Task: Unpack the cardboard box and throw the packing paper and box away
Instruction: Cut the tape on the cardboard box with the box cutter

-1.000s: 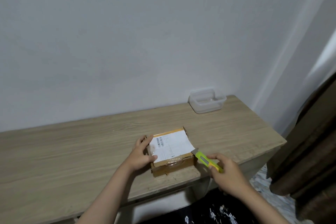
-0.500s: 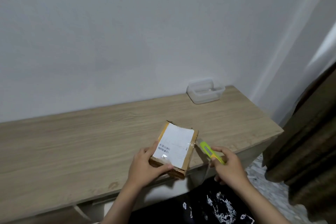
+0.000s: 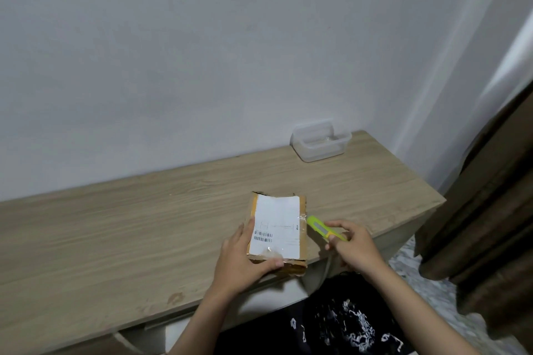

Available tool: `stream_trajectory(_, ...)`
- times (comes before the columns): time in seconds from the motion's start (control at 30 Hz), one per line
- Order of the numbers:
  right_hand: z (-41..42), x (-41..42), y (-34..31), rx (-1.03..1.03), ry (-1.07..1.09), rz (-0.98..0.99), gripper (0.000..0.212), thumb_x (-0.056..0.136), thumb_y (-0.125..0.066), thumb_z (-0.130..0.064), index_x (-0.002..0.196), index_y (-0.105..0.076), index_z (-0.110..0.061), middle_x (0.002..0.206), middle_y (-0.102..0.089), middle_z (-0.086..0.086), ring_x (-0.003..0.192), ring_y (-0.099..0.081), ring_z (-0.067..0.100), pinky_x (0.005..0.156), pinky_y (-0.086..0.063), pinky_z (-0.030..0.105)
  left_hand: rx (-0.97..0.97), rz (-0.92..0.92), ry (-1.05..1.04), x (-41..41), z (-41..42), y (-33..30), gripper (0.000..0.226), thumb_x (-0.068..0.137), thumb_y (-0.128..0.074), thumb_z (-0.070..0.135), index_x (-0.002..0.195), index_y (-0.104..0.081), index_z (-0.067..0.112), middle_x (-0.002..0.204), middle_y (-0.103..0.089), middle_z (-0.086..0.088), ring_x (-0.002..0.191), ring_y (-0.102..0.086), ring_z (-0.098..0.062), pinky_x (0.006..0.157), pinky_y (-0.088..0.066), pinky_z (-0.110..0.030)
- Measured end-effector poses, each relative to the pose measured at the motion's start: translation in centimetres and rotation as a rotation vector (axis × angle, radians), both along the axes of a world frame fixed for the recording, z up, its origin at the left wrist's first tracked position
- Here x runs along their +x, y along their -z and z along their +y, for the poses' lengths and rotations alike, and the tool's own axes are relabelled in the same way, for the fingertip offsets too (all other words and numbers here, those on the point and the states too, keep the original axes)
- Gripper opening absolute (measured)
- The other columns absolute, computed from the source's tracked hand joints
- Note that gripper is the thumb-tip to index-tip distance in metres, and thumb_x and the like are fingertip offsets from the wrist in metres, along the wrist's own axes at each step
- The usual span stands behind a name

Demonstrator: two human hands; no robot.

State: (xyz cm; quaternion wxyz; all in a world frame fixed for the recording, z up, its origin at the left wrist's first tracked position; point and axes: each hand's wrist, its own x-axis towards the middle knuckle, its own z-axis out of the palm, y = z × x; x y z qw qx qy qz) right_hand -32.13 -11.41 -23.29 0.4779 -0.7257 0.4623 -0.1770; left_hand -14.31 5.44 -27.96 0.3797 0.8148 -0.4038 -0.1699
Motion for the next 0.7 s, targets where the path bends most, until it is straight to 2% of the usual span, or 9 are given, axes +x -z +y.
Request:
stream_trajectory(0.2, -1.3, -0.2, 0.2, -0.079, -0.065, 0.071, 0.024, 0.08, -0.063, -0.011, 0.091, -0.07, -0.031, 0.058, -0.061, 0.006, 0.032, -0.043, 0.005, 0.037, -0.036, 0.016, -0.179, 0.133, -0.074, -1.2, 0.0, 0.0, 0.101, 0.048, -0.08, 0.063, 0.137, -0.039, 0.038, 0.143, -0.043, 0.017, 0.136, -0.033, -0.006, 0.113, -0.031, -0.041)
stream_trajectory(0.3, -1.1, -0.4, 0.5, -0.116, -0.085, 0.077, 0.026, 0.078, -0.064, -0.012, 0.083, -0.068, -0.038, 0.053, -0.052, -0.001, 0.036, -0.041, 0.004, 0.046, -0.035, 0.022, -0.218, 0.176, -0.07, -1.3, 0.0, 0.0, 0.091, 0.048, -0.083, 0.054, 0.128, -0.04, 0.051, 0.136, -0.047, 0.024, 0.129, -0.038, 0.005, 0.11, -0.033, -0.03)
stream_trajectory(0.4, -0.7, -0.8, 0.6, -0.126, -0.095, 0.074, 0.027, 0.078, -0.065, -0.013, 0.08, -0.066, -0.041, 0.055, -0.055, 0.0, 0.042, -0.041, 0.004, 0.049, -0.035, 0.023, -0.233, 0.19, -0.078, -1.3, -0.1, 0.0, 0.092, 0.048, -0.085, 0.051, 0.129, -0.042, 0.049, 0.135, -0.049, 0.023, 0.129, -0.04, 0.003, 0.11, -0.035, -0.033)
stream_trajectory(0.47, -0.4, -1.1, 0.7, -0.121, -0.103, 0.071, 0.026, 0.079, -0.066, -0.014, 0.082, -0.067, -0.039, 0.056, -0.057, 0.004, 0.038, -0.042, 0.005, 0.048, -0.036, 0.022, -0.242, 0.191, -0.069, -1.3, -0.1, 0.1, 0.092, 0.049, -0.086, 0.05, 0.13, -0.044, 0.044, 0.134, -0.051, 0.023, 0.127, -0.042, 0.003, 0.108, -0.037, -0.032)
stream_trajectory(0.53, 0.0, -1.4, 0.7, -0.099, -0.106, 0.067, 0.023, 0.08, -0.065, -0.014, 0.085, -0.068, -0.037, 0.062, -0.064, 0.015, 0.034, -0.043, 0.004, 0.044, -0.036, 0.021, -0.25, 0.188, -0.056, -1.4, 0.0, 0.0, 0.09, 0.05, -0.086, 0.049, 0.13, -0.045, 0.043, 0.132, -0.052, 0.024, 0.124, -0.044, 0.006, 0.104, -0.038, -0.023)
stream_trajectory(0.6, 0.3, -1.7, 0.4, -0.077, -0.11, 0.063, 0.022, 0.081, -0.064, -0.014, 0.087, -0.068, -0.035, 0.068, -0.066, 0.019, 0.032, -0.042, 0.004, 0.041, -0.035, 0.018, -0.256, 0.18, -0.051, -1.5, 0.1, -0.4, 0.087, 0.05, -0.086, 0.048, 0.127, -0.045, 0.048, 0.128, -0.051, 0.029, 0.12, -0.043, 0.013, 0.098, -0.034, -0.008)
stream_trajectory(0.7, 1.0, -2.2, -0.4, -0.059, -0.138, 0.058, 0.023, 0.082, -0.063, -0.011, 0.088, -0.068, -0.033, 0.057, -0.058, 0.007, 0.031, -0.04, 0.003, 0.038, -0.033, 0.016, -0.267, 0.182, -0.057, -1.7, 0.2, -0.7, 0.084, 0.049, -0.085, 0.046, 0.12, -0.04, 0.056, 0.121, -0.046, 0.038, 0.115, -0.04, 0.022, 0.088, -0.028, 0.003)
